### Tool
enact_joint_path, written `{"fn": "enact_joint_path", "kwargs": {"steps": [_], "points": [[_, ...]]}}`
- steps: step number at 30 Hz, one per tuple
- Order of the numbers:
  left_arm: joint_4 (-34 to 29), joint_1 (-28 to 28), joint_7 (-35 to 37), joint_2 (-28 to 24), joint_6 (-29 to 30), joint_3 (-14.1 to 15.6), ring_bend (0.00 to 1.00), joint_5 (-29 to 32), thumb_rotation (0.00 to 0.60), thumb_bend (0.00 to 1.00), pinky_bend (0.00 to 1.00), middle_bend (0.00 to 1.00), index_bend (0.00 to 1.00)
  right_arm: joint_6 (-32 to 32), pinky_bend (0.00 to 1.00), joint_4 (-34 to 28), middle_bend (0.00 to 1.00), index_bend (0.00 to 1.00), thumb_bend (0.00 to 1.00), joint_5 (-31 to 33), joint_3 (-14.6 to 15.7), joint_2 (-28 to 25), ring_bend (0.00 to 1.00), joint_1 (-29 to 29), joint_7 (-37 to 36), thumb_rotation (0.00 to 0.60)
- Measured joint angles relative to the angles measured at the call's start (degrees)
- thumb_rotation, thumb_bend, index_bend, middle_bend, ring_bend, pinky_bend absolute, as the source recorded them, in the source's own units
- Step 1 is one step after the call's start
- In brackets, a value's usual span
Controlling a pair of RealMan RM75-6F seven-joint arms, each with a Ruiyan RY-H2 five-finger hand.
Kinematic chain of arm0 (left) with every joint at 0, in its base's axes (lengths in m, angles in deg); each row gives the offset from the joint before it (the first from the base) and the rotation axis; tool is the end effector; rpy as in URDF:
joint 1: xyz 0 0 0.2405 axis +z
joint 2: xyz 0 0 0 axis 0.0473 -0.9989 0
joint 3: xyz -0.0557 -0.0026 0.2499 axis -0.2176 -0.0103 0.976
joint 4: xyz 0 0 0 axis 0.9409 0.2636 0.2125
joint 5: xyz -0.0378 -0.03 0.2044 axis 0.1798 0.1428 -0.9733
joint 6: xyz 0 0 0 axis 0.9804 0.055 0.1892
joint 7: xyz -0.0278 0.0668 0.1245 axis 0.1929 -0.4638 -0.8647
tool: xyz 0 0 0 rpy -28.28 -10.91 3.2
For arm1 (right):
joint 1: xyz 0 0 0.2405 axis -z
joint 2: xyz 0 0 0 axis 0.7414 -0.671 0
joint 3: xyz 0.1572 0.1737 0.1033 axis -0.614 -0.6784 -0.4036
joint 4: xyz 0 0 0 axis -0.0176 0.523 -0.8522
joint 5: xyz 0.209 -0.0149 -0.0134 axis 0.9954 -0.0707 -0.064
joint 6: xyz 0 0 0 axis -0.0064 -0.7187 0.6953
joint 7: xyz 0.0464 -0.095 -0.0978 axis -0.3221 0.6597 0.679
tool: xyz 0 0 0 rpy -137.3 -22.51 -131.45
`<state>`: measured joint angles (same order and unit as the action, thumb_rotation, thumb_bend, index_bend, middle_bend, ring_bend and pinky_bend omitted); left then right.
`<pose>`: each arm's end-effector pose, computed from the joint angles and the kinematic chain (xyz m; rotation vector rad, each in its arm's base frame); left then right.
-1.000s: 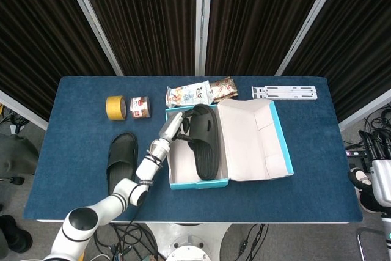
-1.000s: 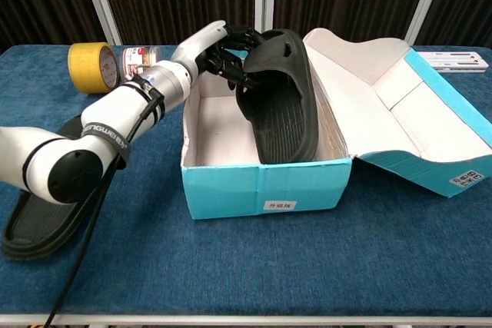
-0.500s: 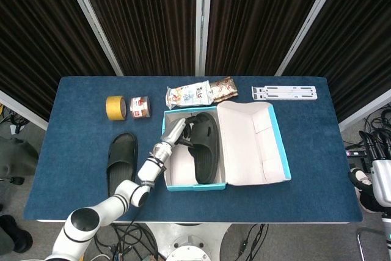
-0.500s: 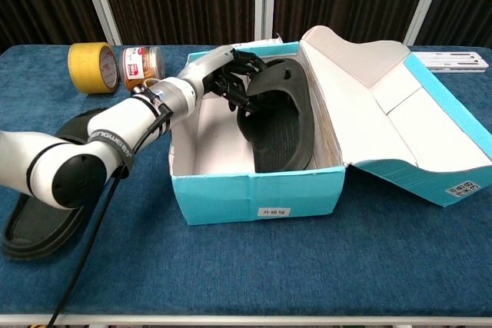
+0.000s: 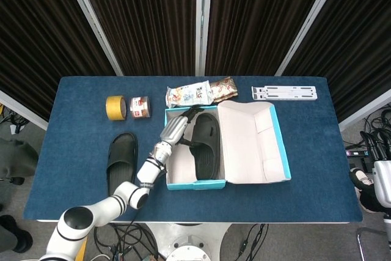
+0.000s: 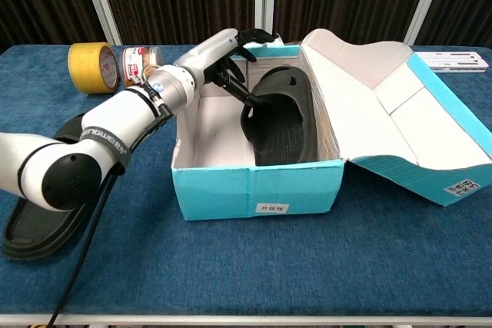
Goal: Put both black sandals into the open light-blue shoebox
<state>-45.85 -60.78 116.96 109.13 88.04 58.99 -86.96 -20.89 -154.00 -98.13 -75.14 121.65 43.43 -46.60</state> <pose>-0.0658 0.3975 -0.1271 -1.6684 -1.3824 -1.4370 -0.3039 -0.1907 0.2149 1.3423 -0.7468 0.8430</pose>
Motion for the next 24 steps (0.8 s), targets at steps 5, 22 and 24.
{"fn": "enact_joint_path", "kwargs": {"steps": [5, 22, 24], "points": [[-10.3, 1.8, -9.7, -5.0, 1.4, 0.1, 0.00, 0.8, 0.600, 0.00, 0.28, 0.01, 0.11, -0.5, 0.10, 0.8, 0.13, 0.01, 0.11, -0.6, 0.1, 0.2, 0.02, 0.1, -1.0, 0.600], [-57.6, 15.5, -45.4, -44.0, 4.9, 4.6, 0.38, 18.8, 0.600, 0.00, 0.56, 0.06, 0.14, -0.1, 0.10, 3.0, 0.13, 0.01, 0.11, -2.0, 0.0, 1.0, 0.02, -0.7, -3.2, 0.600], [-59.8, 17.1, -48.0, -47.1, 4.8, 6.4, 0.43, 22.6, 0.600, 0.00, 0.60, 0.06, 0.14, 0.2, 0.10, 3.0, 0.13, 0.01, 0.11, -2.1, 0.0, 1.1, 0.02, -0.9, -3.2, 0.600]]}}
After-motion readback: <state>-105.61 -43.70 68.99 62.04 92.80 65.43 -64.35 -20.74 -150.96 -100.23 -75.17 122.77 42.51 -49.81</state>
